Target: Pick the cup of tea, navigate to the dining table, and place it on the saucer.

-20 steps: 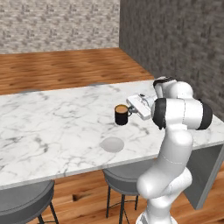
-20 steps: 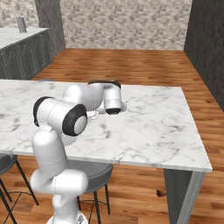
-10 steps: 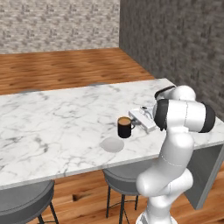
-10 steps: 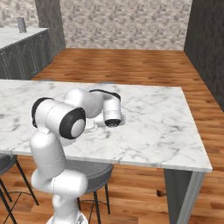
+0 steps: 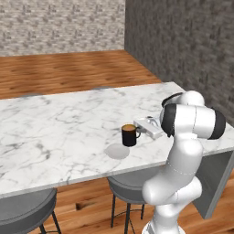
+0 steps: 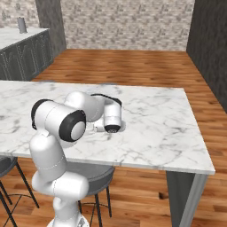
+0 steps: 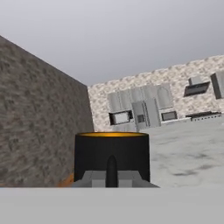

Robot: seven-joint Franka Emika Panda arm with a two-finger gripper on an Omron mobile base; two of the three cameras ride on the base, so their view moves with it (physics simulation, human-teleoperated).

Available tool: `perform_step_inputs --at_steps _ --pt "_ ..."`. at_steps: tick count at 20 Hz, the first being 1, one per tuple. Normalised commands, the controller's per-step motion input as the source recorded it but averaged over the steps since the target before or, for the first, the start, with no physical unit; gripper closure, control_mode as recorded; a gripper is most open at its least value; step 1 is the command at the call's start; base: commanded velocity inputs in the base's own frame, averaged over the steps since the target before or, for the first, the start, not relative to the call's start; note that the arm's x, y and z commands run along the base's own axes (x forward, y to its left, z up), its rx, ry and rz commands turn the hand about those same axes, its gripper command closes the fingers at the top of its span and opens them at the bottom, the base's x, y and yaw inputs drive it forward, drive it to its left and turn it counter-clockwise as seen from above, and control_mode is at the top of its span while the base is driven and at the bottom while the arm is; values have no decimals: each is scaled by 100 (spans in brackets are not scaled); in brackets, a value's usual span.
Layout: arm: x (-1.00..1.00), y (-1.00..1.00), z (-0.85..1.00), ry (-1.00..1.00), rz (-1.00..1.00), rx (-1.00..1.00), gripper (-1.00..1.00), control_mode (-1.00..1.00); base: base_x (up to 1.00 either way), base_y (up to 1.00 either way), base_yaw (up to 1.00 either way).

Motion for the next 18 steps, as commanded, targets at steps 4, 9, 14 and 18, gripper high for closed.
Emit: perform_step_inputs --at_steps 4,9,14,18 --pt "1 4 -12 8 0 0 100 -100 0 0 0" --pt "0 0 -9 3 0 0 100 -100 0 0 0" --pt "0 0 -25 0 0 0 100 -100 0 0 0" --pt "0 0 -29 -7 0 0 100 -100 0 0 0"
